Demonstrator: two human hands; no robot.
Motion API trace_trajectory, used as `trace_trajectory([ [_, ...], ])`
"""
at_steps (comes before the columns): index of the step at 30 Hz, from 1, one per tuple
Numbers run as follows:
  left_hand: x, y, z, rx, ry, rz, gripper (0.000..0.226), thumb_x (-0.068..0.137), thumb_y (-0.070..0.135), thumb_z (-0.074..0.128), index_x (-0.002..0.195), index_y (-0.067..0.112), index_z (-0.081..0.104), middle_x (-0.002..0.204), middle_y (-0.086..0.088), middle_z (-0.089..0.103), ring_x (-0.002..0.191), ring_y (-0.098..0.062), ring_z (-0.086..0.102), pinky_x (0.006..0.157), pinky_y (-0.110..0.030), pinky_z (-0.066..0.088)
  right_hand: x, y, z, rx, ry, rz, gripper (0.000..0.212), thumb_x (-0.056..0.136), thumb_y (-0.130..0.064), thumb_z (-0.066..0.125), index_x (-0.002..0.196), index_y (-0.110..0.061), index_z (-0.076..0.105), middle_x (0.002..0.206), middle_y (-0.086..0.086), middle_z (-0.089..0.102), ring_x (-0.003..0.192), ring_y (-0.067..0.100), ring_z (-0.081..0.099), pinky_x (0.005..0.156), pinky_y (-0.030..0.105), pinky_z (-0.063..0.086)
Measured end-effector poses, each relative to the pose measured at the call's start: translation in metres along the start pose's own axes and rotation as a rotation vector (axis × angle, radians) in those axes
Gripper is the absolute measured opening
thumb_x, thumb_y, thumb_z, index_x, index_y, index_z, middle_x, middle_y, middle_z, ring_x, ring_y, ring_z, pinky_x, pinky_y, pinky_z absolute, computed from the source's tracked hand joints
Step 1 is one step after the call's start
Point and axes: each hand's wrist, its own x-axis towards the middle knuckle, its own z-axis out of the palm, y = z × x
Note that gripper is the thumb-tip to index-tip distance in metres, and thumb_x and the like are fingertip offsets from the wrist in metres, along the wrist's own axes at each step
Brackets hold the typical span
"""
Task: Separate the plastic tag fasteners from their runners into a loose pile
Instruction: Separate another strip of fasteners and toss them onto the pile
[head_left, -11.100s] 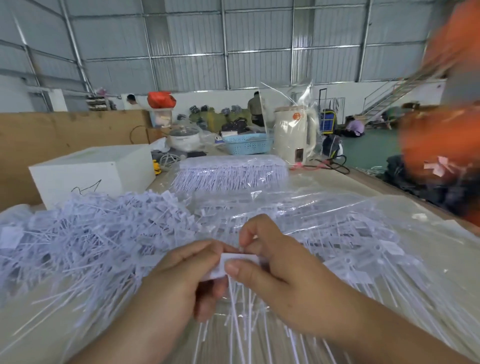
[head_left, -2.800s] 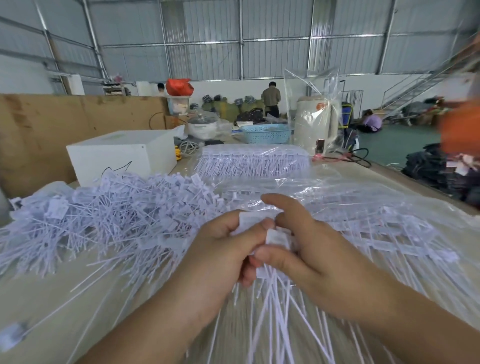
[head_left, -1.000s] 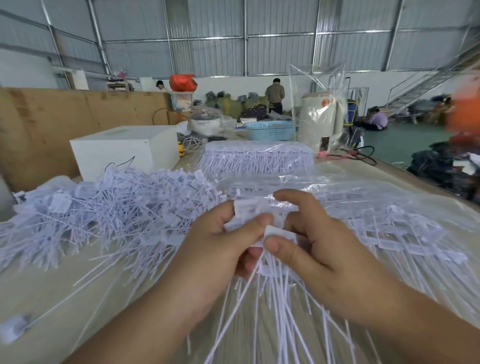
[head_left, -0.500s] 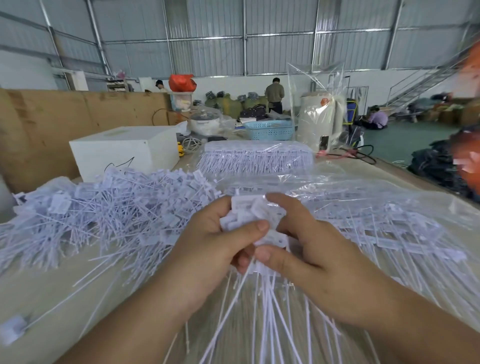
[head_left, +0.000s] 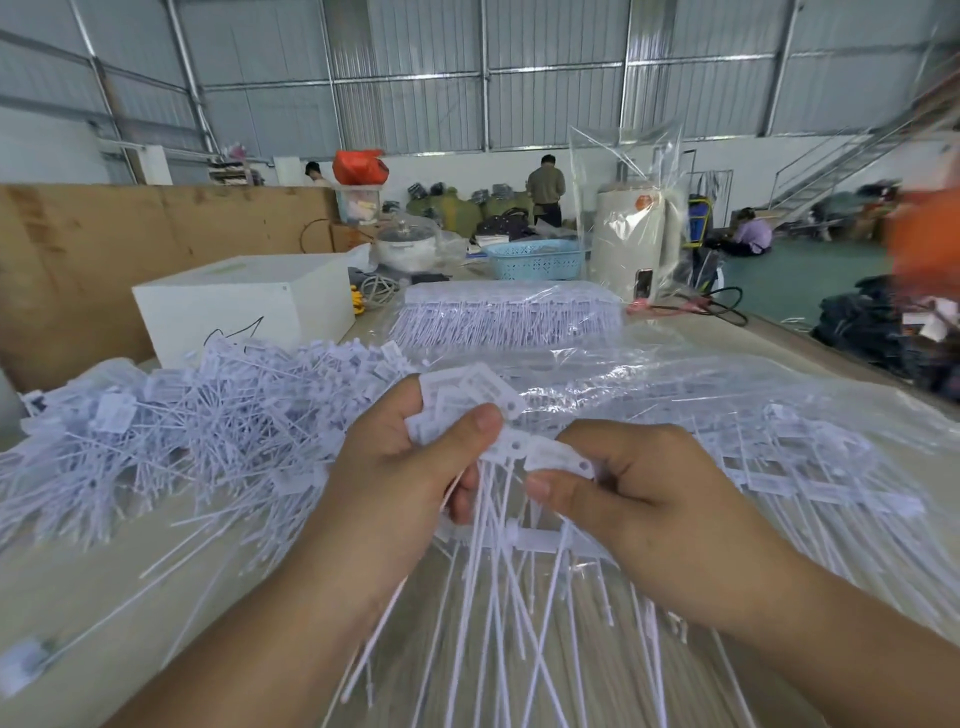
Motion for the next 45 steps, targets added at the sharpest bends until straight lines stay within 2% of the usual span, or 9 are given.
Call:
trace_trajectory([
  [6,-0.005,-0.007,0.015,-0.214,0.098,-0.057,0.014,0.071,0.039,0.075,0.081,0.029,0.073,0.054,0.005,0.055,0.041,-0.007,0.047,0.04,-0.016,0.039,-0.003,-0.01,0.016,0.102,0.275,-0.036,0.042,0.091,-0.034,0.062,0.052,-0.034,0.049,0.038,-0.012,0.03,0.034,0.006,0.027,0.038,0.011,0.023],
  [14,0.0,0.0,0.006,-0.222,0.17,-0.06,0.018,0.073,0.038,0.076,0.083,0.024,0.073,0.058,-0.001,0.057,0.045,-0.013,0.047,0.054,-0.029,0.04,0.0,-0.017,0.026,0.032,0.304,-0.136,0.044,0.091,-0.044,0.053,0.062,-0.016,0.036,0.046,-0.008,0.03,0.043,0.008,0.026,0.043,0.024,0.022],
  [23,0.01,0.003,-0.002,-0.166,0.209,-0.066,0.014,0.077,0.028,0.074,0.085,0.016,0.073,0.073,-0.014,0.063,0.063,-0.024,0.052,0.066,-0.04,0.041,0.001,-0.02,0.022,-0.278,0.315,-0.288,0.042,0.096,-0.039,0.049,0.063,-0.023,0.03,0.051,-0.012,0.026,0.046,0.012,0.03,0.045,0.029,0.027],
  [27,0.026,0.009,-0.044,-0.187,0.432,-0.163,0.019,0.092,0.019,0.064,0.073,0.018,0.06,0.059,0.001,0.051,0.041,-0.008,0.042,0.042,-0.019,0.036,-0.009,-0.016,0.01,-0.233,0.424,-0.359,0.038,0.097,-0.04,0.045,0.064,-0.025,0.036,0.052,-0.012,0.029,0.044,0.01,0.033,0.04,0.029,0.029],
  [31,0.007,0.005,-0.004,0.026,0.118,0.031,0.004,0.08,0.022,0.074,0.08,0.021,0.071,0.055,0.0,0.059,0.041,-0.009,0.047,0.037,-0.021,0.038,-0.004,-0.012,0.007,-0.102,0.189,-0.196,0.014,0.094,-0.059,0.042,0.096,-0.045,0.044,0.058,-0.014,0.056,0.046,0.004,0.049,0.045,0.018,0.035],
  [36,-0.005,0.007,0.017,-0.004,-0.042,-0.077,0.024,0.067,0.036,0.069,0.084,0.02,0.071,0.054,-0.01,0.055,0.037,-0.013,0.044,0.037,-0.021,0.04,-0.002,0.0,0.015,-0.113,-0.005,-0.163,0.064,0.086,-0.061,0.046,0.14,-0.04,0.019,0.098,-0.013,0.068,0.076,0.003,0.064,0.07,0.03,0.051],
  [38,-0.005,0.009,0.012,-0.012,-0.071,-0.125,0.026,0.063,0.038,0.068,0.084,0.022,0.072,0.052,-0.005,0.055,0.039,-0.011,0.046,0.037,-0.022,0.042,0.0,0.003,0.016,-0.086,-0.012,-0.136,0.075,0.083,-0.064,0.045,0.145,-0.038,0.012,0.098,-0.007,0.066,0.075,0.009,0.064,0.07,0.038,0.052],
  [42,-0.003,0.009,0.007,0.086,-0.188,-0.121,0.045,0.056,0.033,0.077,0.099,0.021,0.069,0.068,-0.001,0.07,0.044,-0.01,0.051,0.042,-0.022,0.046,0.0,0.006,0.019,-0.112,-0.036,-0.148,0.074,0.086,-0.061,0.046,0.147,-0.036,0.013,0.089,-0.007,0.061,0.058,0.002,0.056,0.056,0.017,0.041],
  [45,0.0,0.005,0.002,0.123,-0.146,-0.078,0.032,0.068,0.017,0.086,0.095,0.021,0.07,0.072,-0.004,0.072,0.044,-0.011,0.054,0.04,-0.022,0.044,0.0,0.007,0.017,-0.081,-0.075,-0.091,0.082,0.083,-0.067,0.047,0.149,-0.039,0.008,0.092,-0.006,0.063,0.065,0.005,0.059,0.059,0.019,0.044],
])
